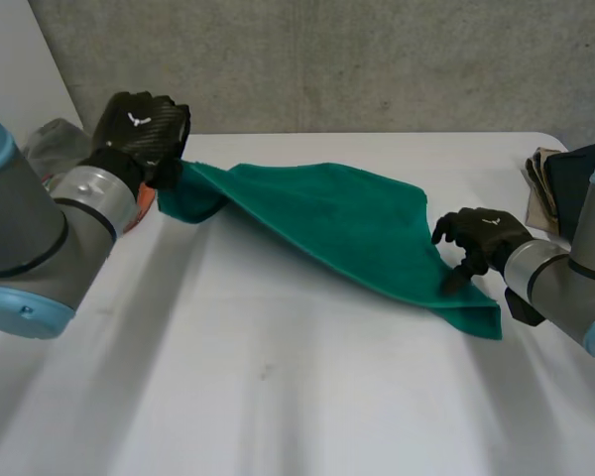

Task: Fold the laundry.

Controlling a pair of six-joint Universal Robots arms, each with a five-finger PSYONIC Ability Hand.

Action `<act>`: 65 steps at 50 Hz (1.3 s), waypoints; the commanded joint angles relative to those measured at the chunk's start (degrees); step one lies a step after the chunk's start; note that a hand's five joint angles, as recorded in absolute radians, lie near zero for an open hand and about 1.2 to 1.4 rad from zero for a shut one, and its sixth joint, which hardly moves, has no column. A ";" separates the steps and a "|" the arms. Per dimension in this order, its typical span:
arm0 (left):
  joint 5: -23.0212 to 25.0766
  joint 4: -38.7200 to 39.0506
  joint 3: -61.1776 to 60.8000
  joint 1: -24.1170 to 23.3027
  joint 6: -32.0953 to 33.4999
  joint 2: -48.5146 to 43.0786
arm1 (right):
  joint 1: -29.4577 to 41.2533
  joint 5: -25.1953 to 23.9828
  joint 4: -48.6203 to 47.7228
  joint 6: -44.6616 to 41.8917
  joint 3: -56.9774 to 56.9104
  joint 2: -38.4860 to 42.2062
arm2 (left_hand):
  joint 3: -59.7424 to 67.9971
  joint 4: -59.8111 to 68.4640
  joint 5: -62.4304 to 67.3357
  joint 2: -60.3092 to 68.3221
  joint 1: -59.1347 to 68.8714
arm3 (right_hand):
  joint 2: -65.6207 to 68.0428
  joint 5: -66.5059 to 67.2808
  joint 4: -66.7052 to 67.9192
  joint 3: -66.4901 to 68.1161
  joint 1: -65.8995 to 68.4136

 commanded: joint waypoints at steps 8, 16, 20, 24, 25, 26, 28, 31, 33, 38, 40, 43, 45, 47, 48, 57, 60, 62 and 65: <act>-0.25 -6.04 3.61 0.83 -2.60 0.90 | -2.90 -1.55 -0.24 0.12 3.29 1.08 | 12.02 11.40 13.09 11.46 13.55 | 0.99 1.58 0.79 0.74 0.30; -0.25 -7.44 4.85 1.00 -1.90 -0.41 | -5.71 -4.97 -0.15 -1.99 7.77 -4.54 | 12.02 11.40 13.09 11.46 13.55 | -2.89 -2.30 -3.09 -3.14 -3.58; -0.51 -8.58 6.16 1.09 -1.63 -0.94 | -7.38 -6.38 0.11 -6.29 11.46 -7.97 | 12.02 11.40 13.09 11.46 13.55 | -4.74 -4.15 -4.94 -4.99 -5.43; -0.78 -9.46 7.13 1.18 -1.81 -1.12 | -8.35 -6.83 -0.33 -13.30 16.20 -10.17 | 12.02 11.40 13.09 11.46 13.55 | -5.58 -4.99 -5.78 -5.83 -6.27; -0.78 -9.64 7.39 1.18 -1.90 -1.03 | -8.44 -6.83 -0.41 -14.55 16.83 -10.34 | 12.02 11.40 13.09 11.46 13.55 | -5.41 -4.82 -5.62 -5.67 -6.11; -0.87 -9.73 7.48 1.18 -1.90 -1.12 | -8.53 -6.91 -0.76 -15.87 17.53 -10.43 | 12.02 11.40 13.09 11.46 13.55 | -5.58 -4.99 -5.78 -5.83 -6.27; -0.95 -10.17 7.75 1.00 -1.90 -1.12 | -8.53 -7.00 -2.17 -18.42 19.03 -10.35 | 12.02 11.40 13.09 11.46 13.55 | -5.25 -4.66 -5.45 -5.50 -5.94; -1.04 -10.43 7.84 0.92 -1.90 -1.03 | -8.27 -6.83 -5.58 -19.22 20.26 -9.91 | 12.02 11.40 13.09 11.46 13.55 | -4.74 -4.15 -4.95 -4.99 -5.44; -1.04 -10.43 7.75 0.92 -1.90 -1.03 | -8.09 -6.65 -7.35 -18.96 20.44 -9.03 | 12.02 11.40 13.09 11.46 13.55 | -3.90 -3.31 -4.11 -4.15 -4.60; -1.13 -10.78 6.87 1.18 -1.98 -0.86 | -6.60 -5.33 -13.94 -15.80 19.56 -5.60 | 12.02 11.40 13.09 11.46 13.55 | 3.33 3.92 3.12 3.08 2.63; -1.31 -11.05 6.26 1.62 -1.98 -0.68 | -5.81 -4.20 -15.78 -14.31 18.69 -3.94 | 12.02 11.40 13.09 11.46 13.55 | 8.67 9.26 8.47 8.42 7.98; -1.39 -11.49 5.03 2.32 -2.07 -0.24 | -5.10 -2.35 -16.85 -12.46 17.28 -2.44 | 12.02 11.40 13.09 11.46 13.55 | 17.77 18.36 17.56 17.52 17.07; -1.39 -11.58 4.41 2.67 -2.07 0.20 | -5.01 -1.99 -16.67 -11.75 16.66 -2.08 | 12.02 11.40 13.09 11.46 13.55 | 18.64 19.23 18.43 18.39 17.94; -1.13 -11.58 3.44 3.37 -2.07 1.25 | -5.01 -1.90 -15.80 -10.96 16.22 -1.82 | 12.02 11.40 13.09 11.46 13.55 | 18.98 19.57 18.77 18.73 18.28; -1.04 -11.58 3.09 3.64 -2.07 1.69 | -5.10 -1.90 -15.45 -10.78 16.04 -1.82 | 12.02 11.40 13.09 11.46 13.55 | 18.48 19.07 18.27 18.23 17.78; 0.10 -11.58 1.16 4.96 -1.81 4.77 | -5.98 -4.80 -10.70 -10.08 15.78 -1.91 | 12.02 11.40 13.09 11.46 13.55 | 12.23 12.82 12.03 11.98 11.54; 0.28 -11.84 1.07 5.31 -1.81 4.77 | -6.68 -5.94 -10.70 -9.73 15.78 -1.64 | 12.02 11.40 13.09 11.46 13.55 | 39.21 39.80 39.01 38.96 38.52; 0.19 -12.63 0.81 5.57 -1.72 4.86 | -7.12 -6.21 -10.35 -9.81 15.00 -2.08 | 12.02 11.40 13.09 11.46 13.55 | 48.77 49.36 48.57 48.52 48.08; 0.01 -14.30 0.19 6.10 -1.46 5.12 | -7.82 -6.03 -9.65 -10.34 14.29 -3.22 | 12.02 11.40 13.09 11.46 13.55 | 48.77 49.36 48.57 48.52 48.08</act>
